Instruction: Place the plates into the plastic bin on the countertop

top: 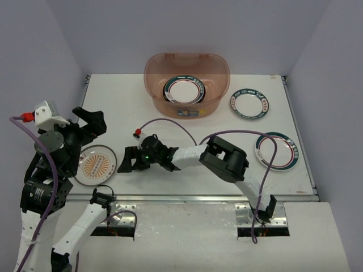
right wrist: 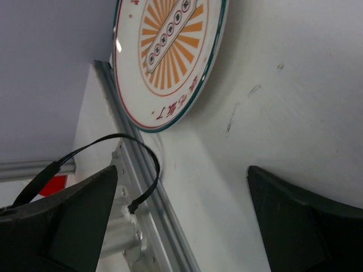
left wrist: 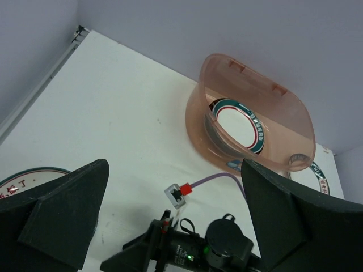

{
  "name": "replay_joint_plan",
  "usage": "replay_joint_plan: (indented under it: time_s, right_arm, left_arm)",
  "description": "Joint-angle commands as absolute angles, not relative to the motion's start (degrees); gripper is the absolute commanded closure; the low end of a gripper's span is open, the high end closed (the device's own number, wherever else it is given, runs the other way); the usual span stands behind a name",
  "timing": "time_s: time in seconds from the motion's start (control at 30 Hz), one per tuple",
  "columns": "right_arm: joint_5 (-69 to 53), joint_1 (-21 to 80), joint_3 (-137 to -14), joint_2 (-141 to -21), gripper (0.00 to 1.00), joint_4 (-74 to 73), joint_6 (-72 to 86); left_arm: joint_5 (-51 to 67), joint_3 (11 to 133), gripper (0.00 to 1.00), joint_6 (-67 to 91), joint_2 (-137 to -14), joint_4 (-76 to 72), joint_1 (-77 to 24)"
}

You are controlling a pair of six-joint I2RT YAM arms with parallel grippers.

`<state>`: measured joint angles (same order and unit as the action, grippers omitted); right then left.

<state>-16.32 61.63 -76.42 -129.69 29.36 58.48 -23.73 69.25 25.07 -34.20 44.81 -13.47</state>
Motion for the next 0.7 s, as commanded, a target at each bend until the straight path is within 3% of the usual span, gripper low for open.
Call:
replay_joint_plan:
  time_s: [0.0,0.17,0.33,0.4,0.47,0.67]
  right_arm:
    - [-12.5,61.9,-86.1,-137.1,0.1,29.8,65.7]
    - [-10.4,61.9,-95.0,-144.7,0.25,20.2,72.4]
    - [-10.7,61.9,-100.1,-149.7,0.48,15.8,79.0]
    - [-11.2,61.8,-100.8,-150.7,0.66,15.6,80.5]
    - [-11.5,61.6,-99.8,-151.2,0.99,18.5,81.1]
    - [-11.0,61.7,-89.1,-140.9,1.0,27.4,76.8]
  left_arm:
    - [-22.9,68.8,0.0,23.0,-31.9,44.8,-13.5]
    - [-22.3,65.9,0.0,22.6,-31.9,44.0,-13.5]
    - [-21.5,65.2,0.0,22.7,-31.8,43.8,-13.5]
    - [-21.6,65.3,0.0,22.6,-31.6,43.7,-13.5]
    - [-22.1,65.4,0.0,22.5,-31.6,43.7,-13.5]
    - [-23.2,62.9,0.0,21.6,-31.4,43.0,-13.5]
